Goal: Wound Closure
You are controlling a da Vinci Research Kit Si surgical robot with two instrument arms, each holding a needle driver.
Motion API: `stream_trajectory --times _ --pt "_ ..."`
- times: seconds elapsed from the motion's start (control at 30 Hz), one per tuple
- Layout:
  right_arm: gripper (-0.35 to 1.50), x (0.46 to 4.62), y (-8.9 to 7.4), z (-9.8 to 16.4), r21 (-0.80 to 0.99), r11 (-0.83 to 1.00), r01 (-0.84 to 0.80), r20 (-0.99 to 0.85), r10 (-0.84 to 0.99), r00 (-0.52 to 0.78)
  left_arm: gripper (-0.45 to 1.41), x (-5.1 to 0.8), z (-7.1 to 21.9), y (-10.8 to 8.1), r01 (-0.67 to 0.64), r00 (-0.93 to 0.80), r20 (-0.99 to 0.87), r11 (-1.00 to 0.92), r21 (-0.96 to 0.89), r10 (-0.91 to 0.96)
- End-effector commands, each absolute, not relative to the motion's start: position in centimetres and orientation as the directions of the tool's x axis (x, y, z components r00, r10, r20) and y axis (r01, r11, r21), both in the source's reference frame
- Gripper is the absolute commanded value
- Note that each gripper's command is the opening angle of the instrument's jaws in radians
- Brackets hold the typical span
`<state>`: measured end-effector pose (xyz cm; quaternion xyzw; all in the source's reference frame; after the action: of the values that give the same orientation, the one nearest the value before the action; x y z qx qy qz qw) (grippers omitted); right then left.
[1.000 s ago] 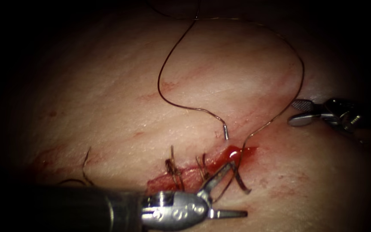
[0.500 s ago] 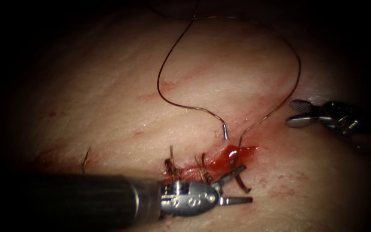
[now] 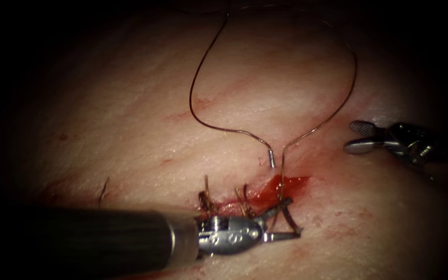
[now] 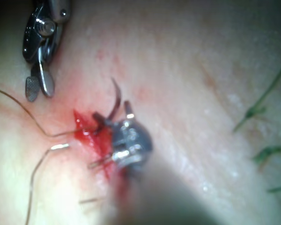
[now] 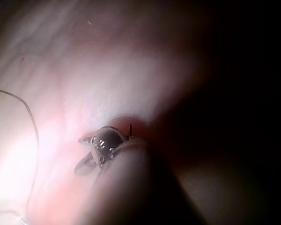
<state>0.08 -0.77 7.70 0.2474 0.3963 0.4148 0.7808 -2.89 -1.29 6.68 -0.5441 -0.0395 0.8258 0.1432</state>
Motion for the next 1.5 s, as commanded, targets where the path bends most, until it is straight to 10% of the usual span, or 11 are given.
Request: stream_trajectory --times 0.03,0.4,0.53,1.5 --pt "1.48 0.14 -0.8 7.8 0.718 0.532 -0.449 -0.413 0.845 0.341 0.54 -2.95 6.7 -1.3 -0.193 -0.367 -0.887 -0.955 -0.223 0.282" --pt "1.48 0.14 -0.8 7.8 0.722 0.522 -0.454 -0.405 0.851 0.335 0.30 -3.01 6.7 -1.4 -0.195 -0.358 -0.882 -0.948 -0.251 0.307" --pt "1.48 0.14 -0.8 7.8 0.724 0.517 -0.456 -0.400 0.854 0.332 -0.45 -2.98 6.7 -1.3 -0.203 -0.359 -0.862 -0.932 -0.301 0.357" --pt "1.48 0.14 -0.9 7.7 0.739 0.503 -0.449 -0.385 0.861 0.332 -0.45 -2.84 5.2 -1.6 -0.061 -0.255 -0.753 -0.787 -0.614 0.607"
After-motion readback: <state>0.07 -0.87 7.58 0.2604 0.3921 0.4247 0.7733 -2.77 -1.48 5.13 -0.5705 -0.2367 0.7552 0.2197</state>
